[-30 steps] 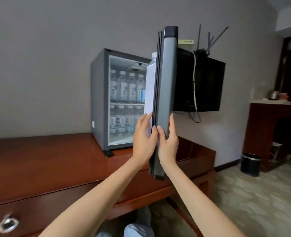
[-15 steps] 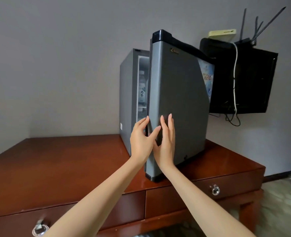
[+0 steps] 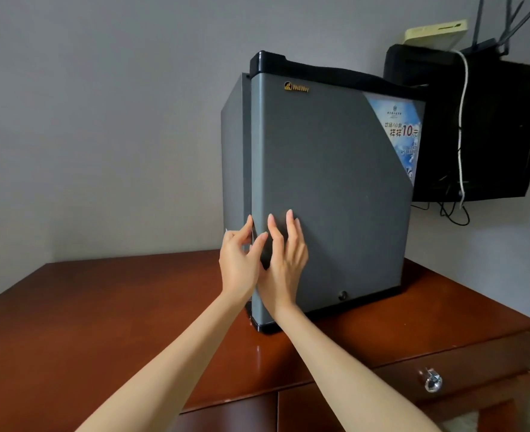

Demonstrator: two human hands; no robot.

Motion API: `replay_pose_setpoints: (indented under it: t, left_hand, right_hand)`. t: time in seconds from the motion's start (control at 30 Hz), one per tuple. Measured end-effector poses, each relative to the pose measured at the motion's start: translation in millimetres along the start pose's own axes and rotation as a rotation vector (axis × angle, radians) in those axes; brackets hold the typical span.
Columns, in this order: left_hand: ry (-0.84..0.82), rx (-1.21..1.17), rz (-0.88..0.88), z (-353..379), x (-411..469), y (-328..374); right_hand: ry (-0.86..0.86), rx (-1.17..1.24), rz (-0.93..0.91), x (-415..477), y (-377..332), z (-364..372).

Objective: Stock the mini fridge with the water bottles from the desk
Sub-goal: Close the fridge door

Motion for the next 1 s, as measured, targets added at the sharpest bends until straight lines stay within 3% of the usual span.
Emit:
replay_pose_setpoints:
  t: [0.7,1.0]
  left_hand:
    - [-0.101,-0.094,0.009,8,50,-49]
    - [-0.08,-0.07,-0.086,7,40,-39]
  right_hand:
    - [0.134,-0.162,-0.059,0,15,59]
    - [-0.05,-0.145,-0.068,6,11,34]
Point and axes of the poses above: each hand's wrist, its own x-axis towards the middle knuckle, its own z-axis out of the palm, y = z × x, the point moved 3 cm from there along x, towards the middle knuckle, and after that the axes turned 9 degrees about y, right-handed, at the moved point
